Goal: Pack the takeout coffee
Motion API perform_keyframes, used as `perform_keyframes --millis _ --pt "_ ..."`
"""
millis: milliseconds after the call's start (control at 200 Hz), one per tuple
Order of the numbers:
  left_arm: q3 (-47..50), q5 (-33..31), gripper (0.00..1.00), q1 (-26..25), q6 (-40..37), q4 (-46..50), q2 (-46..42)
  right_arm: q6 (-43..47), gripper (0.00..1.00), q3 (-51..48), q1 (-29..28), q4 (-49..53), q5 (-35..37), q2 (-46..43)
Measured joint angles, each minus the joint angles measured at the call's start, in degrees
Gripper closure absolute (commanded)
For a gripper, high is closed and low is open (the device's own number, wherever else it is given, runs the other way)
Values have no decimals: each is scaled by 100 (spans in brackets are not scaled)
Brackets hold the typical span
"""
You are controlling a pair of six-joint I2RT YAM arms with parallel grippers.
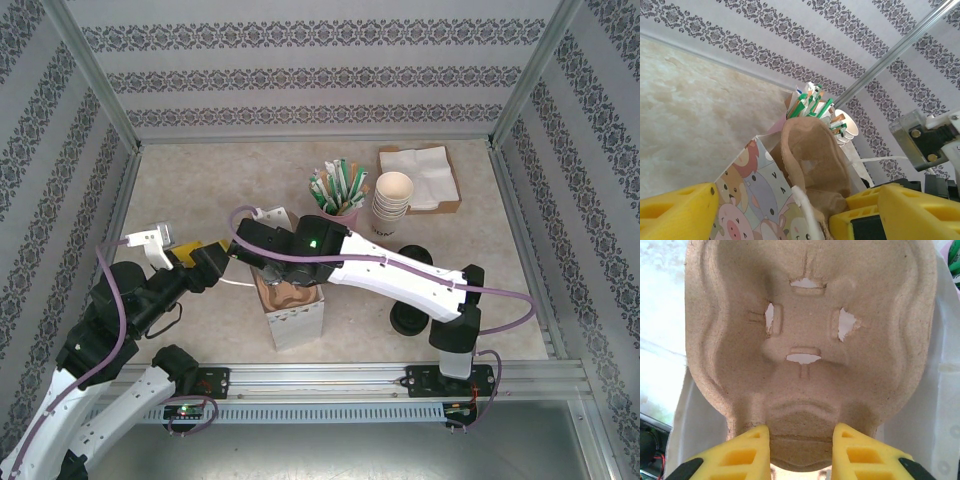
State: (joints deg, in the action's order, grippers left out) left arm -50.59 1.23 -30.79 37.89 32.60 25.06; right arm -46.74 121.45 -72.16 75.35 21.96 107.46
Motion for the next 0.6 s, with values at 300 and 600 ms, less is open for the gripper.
perform_keyframes --millis 300,600 --pt "0 2 17 0 -20 -2 68 17 73 4 197 28 -258 157" --pt "13 0 17 0 -24 -2 140 114 74 160 343 33 -503 317"
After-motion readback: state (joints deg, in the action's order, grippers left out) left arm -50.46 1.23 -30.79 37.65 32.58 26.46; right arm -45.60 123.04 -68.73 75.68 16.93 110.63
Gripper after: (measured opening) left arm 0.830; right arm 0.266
